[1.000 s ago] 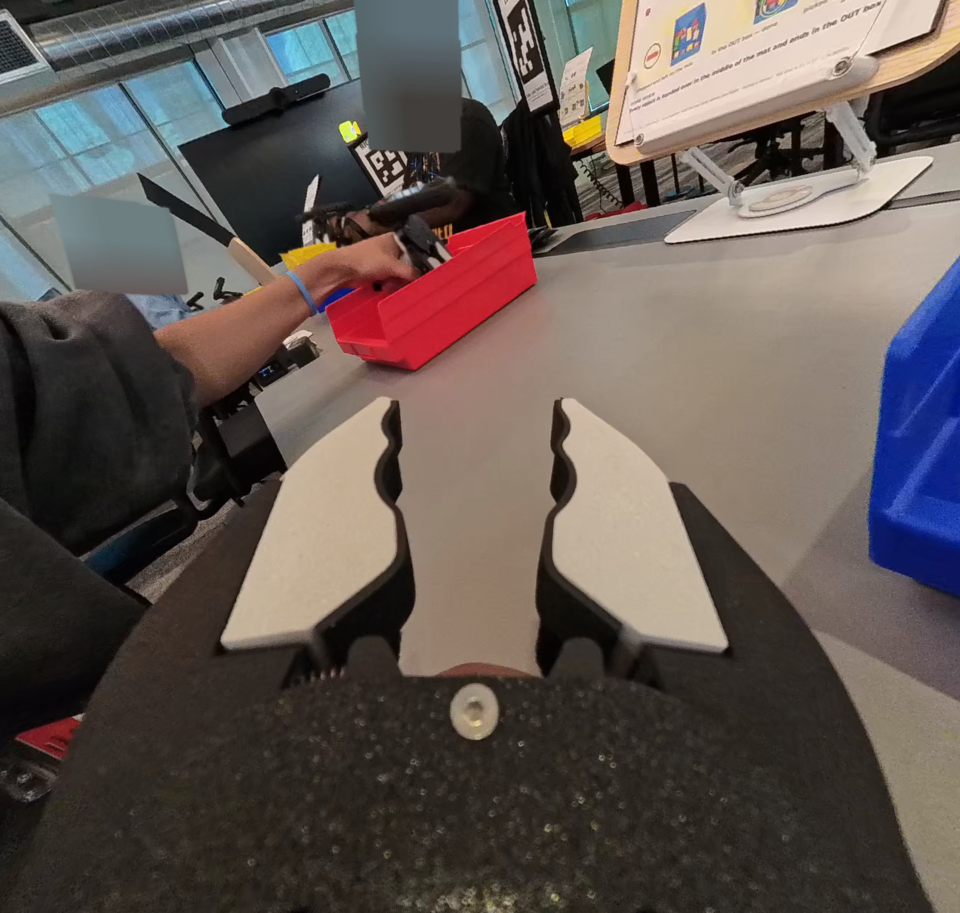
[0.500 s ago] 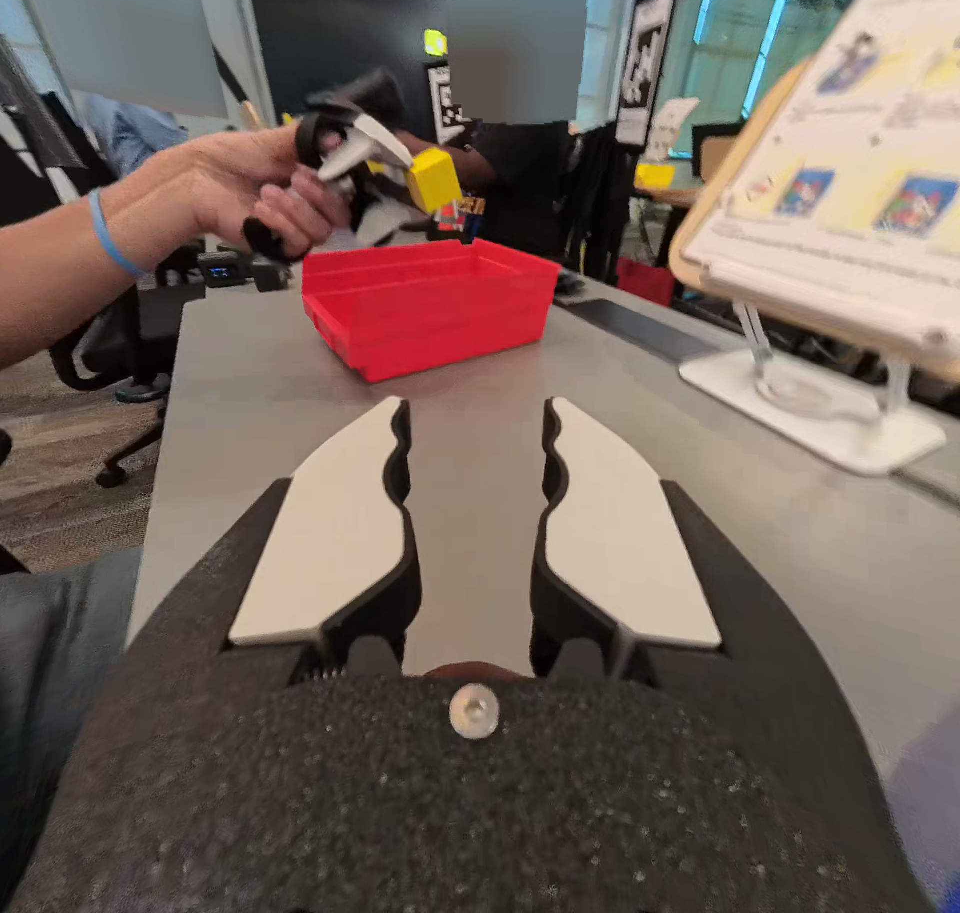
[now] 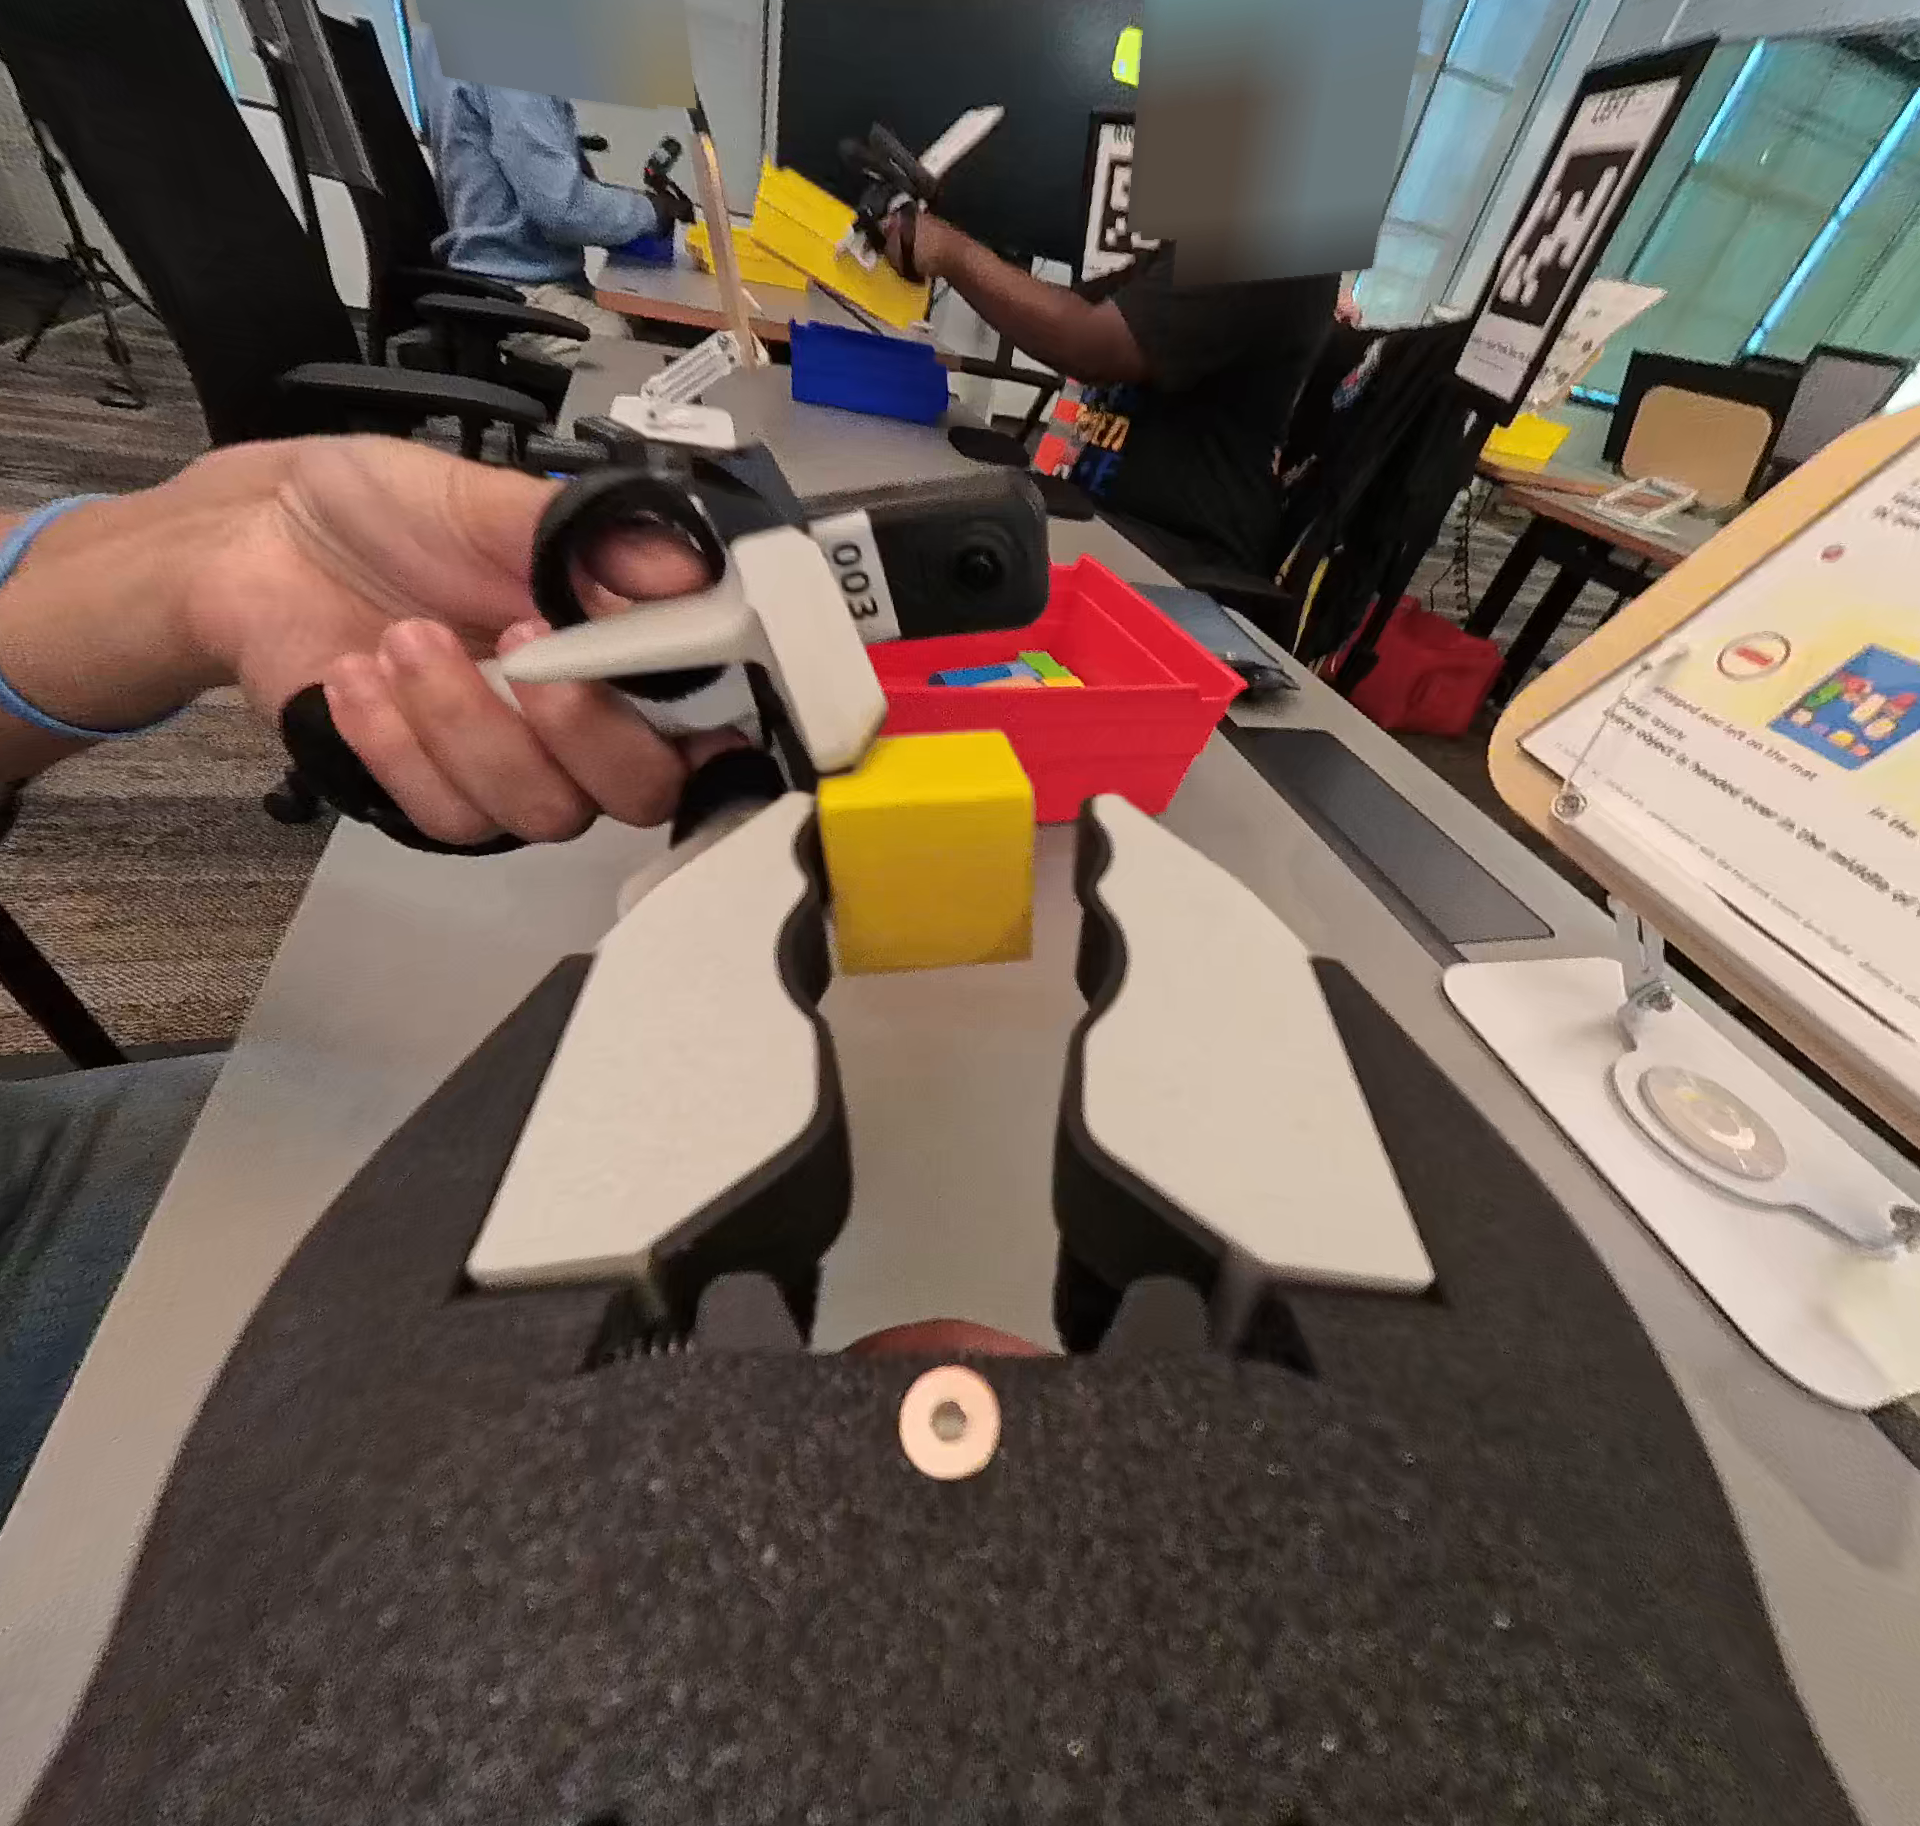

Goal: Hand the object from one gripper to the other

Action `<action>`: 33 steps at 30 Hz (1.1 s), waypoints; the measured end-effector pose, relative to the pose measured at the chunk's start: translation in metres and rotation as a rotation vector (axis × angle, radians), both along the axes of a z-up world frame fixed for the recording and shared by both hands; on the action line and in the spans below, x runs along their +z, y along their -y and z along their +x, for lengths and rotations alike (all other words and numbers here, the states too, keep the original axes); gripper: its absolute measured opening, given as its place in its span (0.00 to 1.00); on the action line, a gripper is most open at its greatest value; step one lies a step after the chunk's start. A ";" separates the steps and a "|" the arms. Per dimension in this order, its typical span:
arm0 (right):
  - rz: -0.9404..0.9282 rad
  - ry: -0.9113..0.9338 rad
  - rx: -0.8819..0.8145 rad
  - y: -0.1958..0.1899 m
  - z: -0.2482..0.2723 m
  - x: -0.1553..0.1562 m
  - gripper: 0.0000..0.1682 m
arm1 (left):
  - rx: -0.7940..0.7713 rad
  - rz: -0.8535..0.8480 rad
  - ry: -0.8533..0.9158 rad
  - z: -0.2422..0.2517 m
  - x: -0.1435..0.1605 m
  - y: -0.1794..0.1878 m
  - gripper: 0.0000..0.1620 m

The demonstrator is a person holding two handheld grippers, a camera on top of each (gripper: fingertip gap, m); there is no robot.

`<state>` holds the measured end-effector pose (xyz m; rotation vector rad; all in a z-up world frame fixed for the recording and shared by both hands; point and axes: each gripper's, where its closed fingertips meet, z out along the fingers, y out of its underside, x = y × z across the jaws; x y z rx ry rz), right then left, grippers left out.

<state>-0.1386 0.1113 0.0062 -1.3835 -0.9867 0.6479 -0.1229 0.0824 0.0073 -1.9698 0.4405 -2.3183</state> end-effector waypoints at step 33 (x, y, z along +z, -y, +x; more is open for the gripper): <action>-0.963 0.963 -0.508 -0.034 0.316 -0.200 0.21 | 0.157 0.634 -0.373 -0.098 -0.125 0.108 0.29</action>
